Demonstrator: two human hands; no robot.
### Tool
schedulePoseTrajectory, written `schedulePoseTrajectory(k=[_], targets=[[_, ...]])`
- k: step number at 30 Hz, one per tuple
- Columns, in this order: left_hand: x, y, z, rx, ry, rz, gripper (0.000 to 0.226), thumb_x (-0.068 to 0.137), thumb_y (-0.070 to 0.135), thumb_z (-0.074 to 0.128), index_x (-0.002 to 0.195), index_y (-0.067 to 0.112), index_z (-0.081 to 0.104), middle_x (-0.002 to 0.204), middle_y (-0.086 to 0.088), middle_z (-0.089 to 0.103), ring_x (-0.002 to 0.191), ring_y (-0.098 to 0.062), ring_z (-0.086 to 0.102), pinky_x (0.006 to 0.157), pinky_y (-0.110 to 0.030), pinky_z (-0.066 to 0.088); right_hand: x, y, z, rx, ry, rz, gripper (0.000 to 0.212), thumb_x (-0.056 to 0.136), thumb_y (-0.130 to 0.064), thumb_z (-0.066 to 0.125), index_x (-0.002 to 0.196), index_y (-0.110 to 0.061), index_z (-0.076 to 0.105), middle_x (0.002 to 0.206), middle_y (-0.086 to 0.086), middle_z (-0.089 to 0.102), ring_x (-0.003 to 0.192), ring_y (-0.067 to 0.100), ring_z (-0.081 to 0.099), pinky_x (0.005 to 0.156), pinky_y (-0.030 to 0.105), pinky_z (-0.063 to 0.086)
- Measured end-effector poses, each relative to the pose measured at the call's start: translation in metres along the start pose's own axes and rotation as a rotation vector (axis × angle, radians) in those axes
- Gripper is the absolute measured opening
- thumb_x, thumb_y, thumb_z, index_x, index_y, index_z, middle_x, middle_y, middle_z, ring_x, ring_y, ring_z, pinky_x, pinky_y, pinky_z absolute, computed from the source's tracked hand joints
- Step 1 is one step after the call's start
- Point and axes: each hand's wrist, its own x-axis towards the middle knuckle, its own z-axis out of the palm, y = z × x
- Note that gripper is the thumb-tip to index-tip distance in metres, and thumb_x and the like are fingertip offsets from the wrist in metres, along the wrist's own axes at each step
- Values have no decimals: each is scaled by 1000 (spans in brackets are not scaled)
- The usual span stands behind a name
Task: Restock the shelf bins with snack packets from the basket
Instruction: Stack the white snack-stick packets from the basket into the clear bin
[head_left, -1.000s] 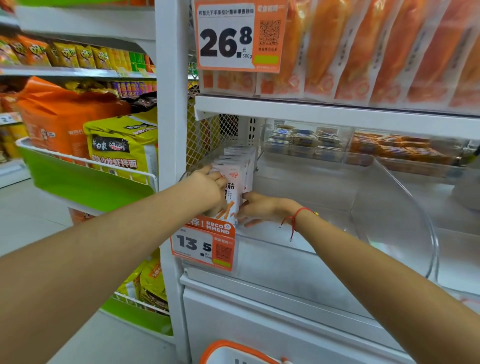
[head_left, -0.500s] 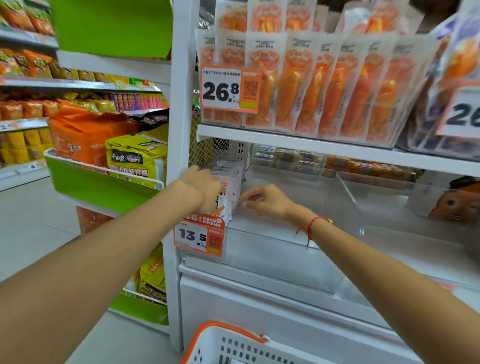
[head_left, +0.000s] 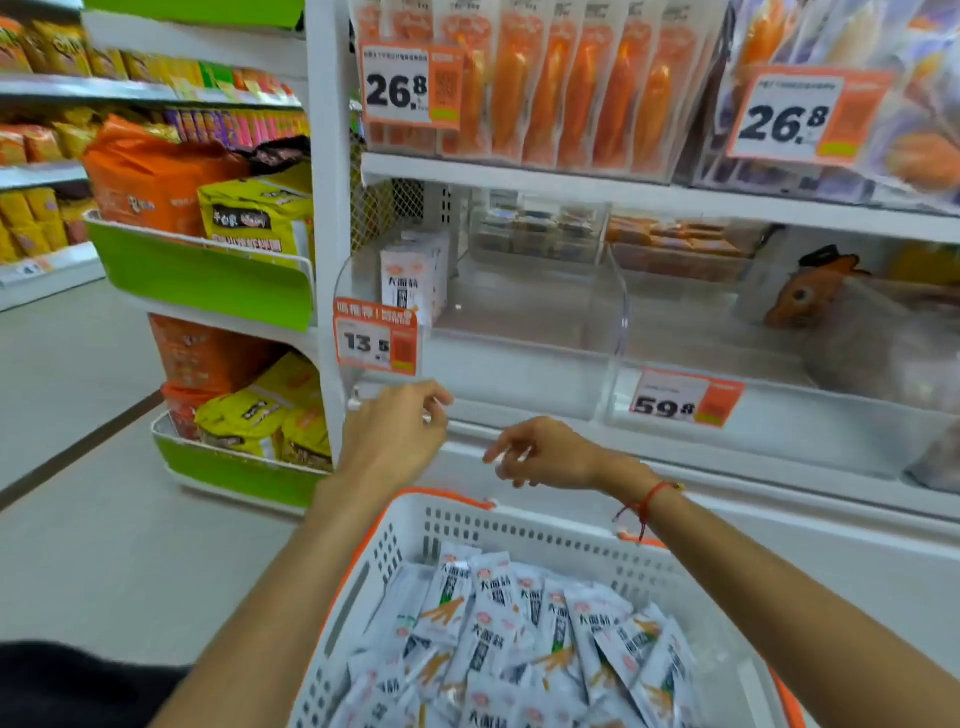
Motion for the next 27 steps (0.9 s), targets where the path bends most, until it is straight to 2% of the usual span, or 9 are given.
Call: schedulePoseTrajectory(k=[3,6,11,16,20,22,23,25,27], targets=[[-29,-20,51,-14,-150,-47,23,94,28,47,111,35,62,109,11,67,98,-16,63,76,-30,50,-24,28,40,-41,-80,78,22,91,-4,56,110,-7,67,80,-6,62,69,10,65,68,15,51],[-53,-39,95,-42,-287,-101,25,94,26,46,111,34,63,116,11,64,100,-16,62,81,-30,51,-39,58,78,-62,-161,152,23,92,-8,56,113,-11,66,102,7,67,94,26,66,84,30,52],[-96,-63,157,6,-601,-159,25,97,23,44,115,29,60,120,6,63,103,-19,60,80,-29,48,-60,103,145,-47,-299,299,28,96,-15,54,123,-13,58,124,12,60,110,29,57,96,40,46],[-147,-76,193,-55,-928,-260,27,95,35,52,114,18,58,119,0,61,105,-19,59,84,-28,45,-77,130,203,-294,-292,312,64,87,-49,60,140,-19,41,137,9,38,126,29,36,103,43,38],[-151,-75,198,-51,-989,-248,37,82,48,66,103,17,59,100,-2,60,89,-15,55,75,-25,43,-70,136,213,-306,-271,305,52,84,-52,63,126,-25,52,125,5,43,119,27,37,96,44,41],[-149,-72,198,-26,-1002,-224,40,81,46,68,107,17,61,104,-1,63,94,-15,58,80,-26,44,-67,140,214,-189,-214,290,18,82,-43,67,87,-30,56,94,-2,48,98,22,46,82,37,42],[-149,-73,200,-77,-990,-242,40,82,43,68,111,16,60,106,1,63,98,-15,59,83,-27,44,-68,141,214,-122,-170,287,24,82,-37,69,72,-29,49,79,-5,44,81,18,46,72,33,40],[-151,-74,205,-287,-956,-335,40,85,32,68,118,13,54,109,2,61,99,-15,59,85,-28,46,-69,143,209,67,-124,302,30,86,-26,68,66,-23,46,67,-7,42,60,9,40,56,21,35],[-147,-72,206,-459,-854,-386,42,86,26,67,122,14,49,119,-2,62,100,-16,61,89,-35,50,-69,140,198,243,-66,333,24,89,-23,64,71,-24,49,68,-10,46,59,3,42,53,10,34]])
